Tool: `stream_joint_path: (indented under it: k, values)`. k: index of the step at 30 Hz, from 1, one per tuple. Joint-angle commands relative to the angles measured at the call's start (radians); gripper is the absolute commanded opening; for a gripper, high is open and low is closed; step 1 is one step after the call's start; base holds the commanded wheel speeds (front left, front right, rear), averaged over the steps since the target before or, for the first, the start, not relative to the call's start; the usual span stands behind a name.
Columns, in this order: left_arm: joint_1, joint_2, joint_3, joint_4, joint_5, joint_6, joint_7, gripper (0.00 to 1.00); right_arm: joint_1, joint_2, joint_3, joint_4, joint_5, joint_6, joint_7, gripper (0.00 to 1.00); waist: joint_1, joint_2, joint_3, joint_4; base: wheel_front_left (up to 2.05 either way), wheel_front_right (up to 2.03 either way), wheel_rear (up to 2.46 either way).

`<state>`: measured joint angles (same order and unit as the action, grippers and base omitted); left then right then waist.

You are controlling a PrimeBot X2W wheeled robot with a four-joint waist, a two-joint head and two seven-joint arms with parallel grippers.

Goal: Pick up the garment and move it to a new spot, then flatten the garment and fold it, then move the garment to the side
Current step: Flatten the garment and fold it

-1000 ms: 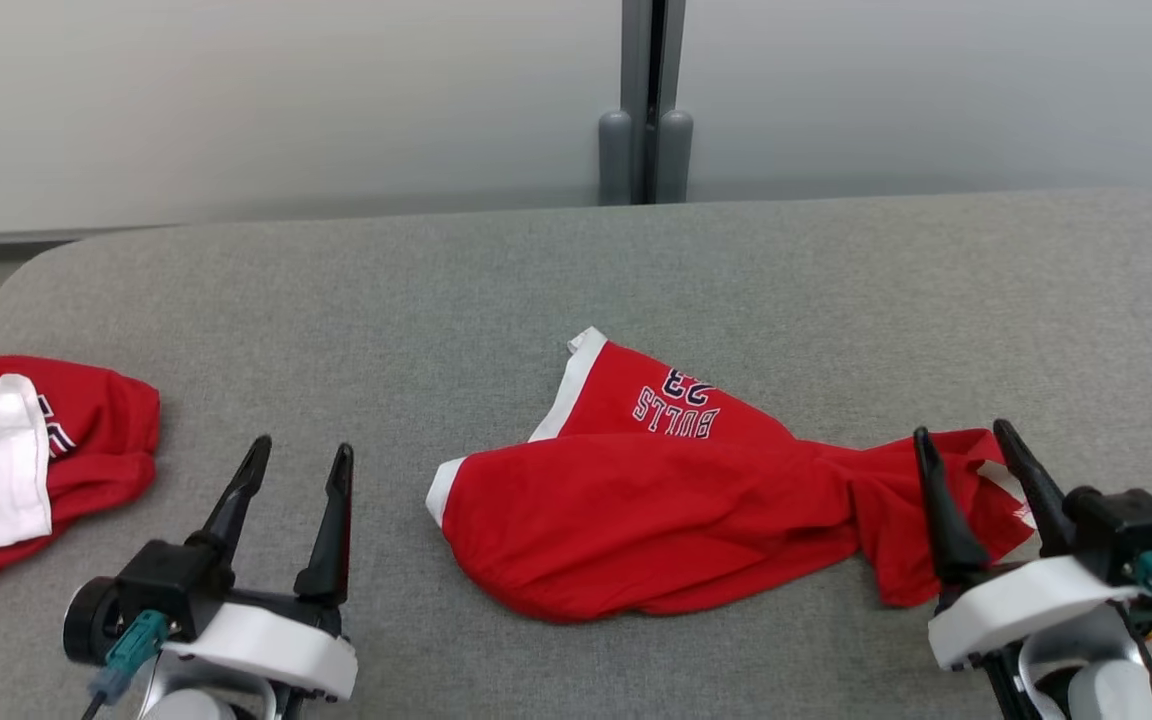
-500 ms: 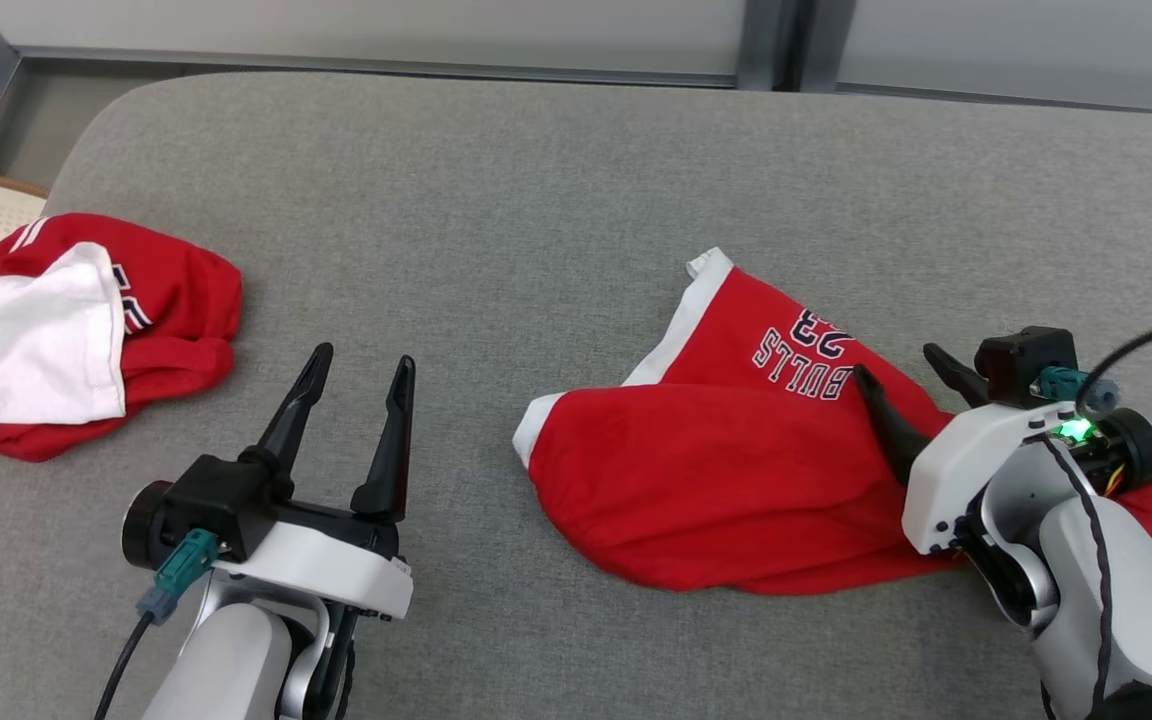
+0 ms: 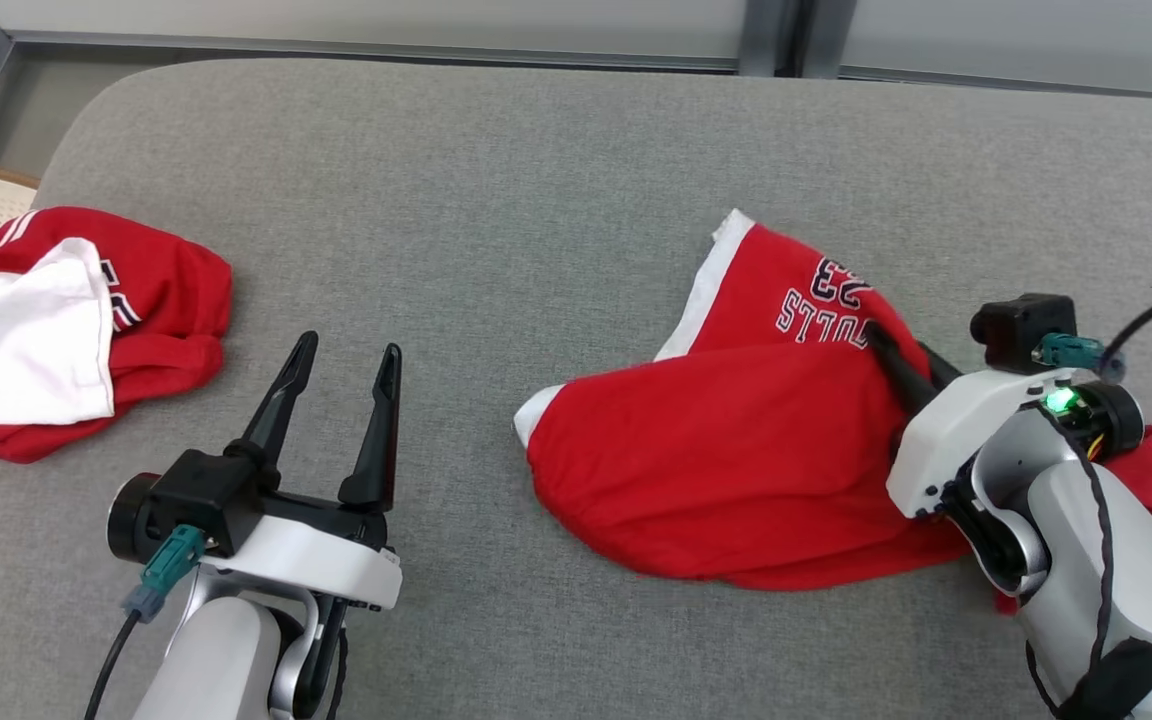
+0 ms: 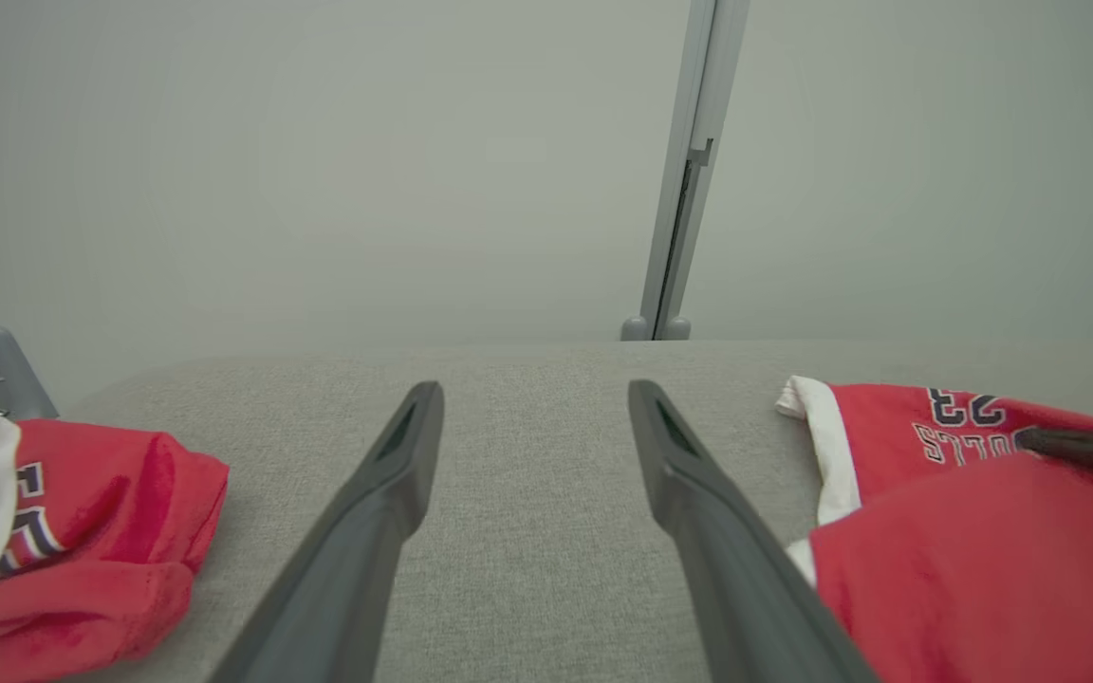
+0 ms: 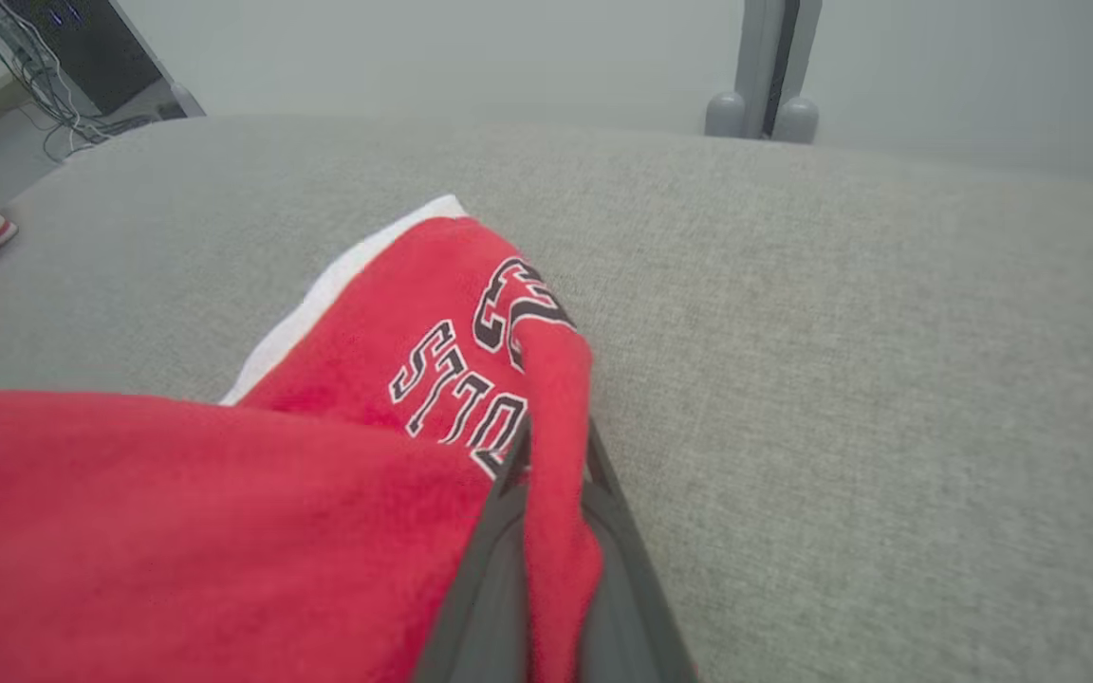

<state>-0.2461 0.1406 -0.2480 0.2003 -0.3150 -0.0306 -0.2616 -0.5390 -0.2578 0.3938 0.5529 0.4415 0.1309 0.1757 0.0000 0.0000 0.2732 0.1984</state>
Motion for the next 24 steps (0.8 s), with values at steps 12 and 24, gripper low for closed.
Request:
stream_joint_path:
  k: [12,24]
  values:
    - [0.01,0.004,0.043,-0.005,0.037,-0.019,-0.005,1.0,0.181,0.064,-0.164,-0.231,-0.061,0.0,-0.177,0.0,0.0,0.0,-0.008,-0.104,0.0,0.0,0.0]
    - [-0.008,0.005,0.052,0.01,0.051,-0.033,-0.005,1.0,0.513,0.19,-0.28,-0.331,-0.157,0.0,-0.111,0.0,0.0,0.0,-0.006,-0.132,0.0,0.0,0.0]
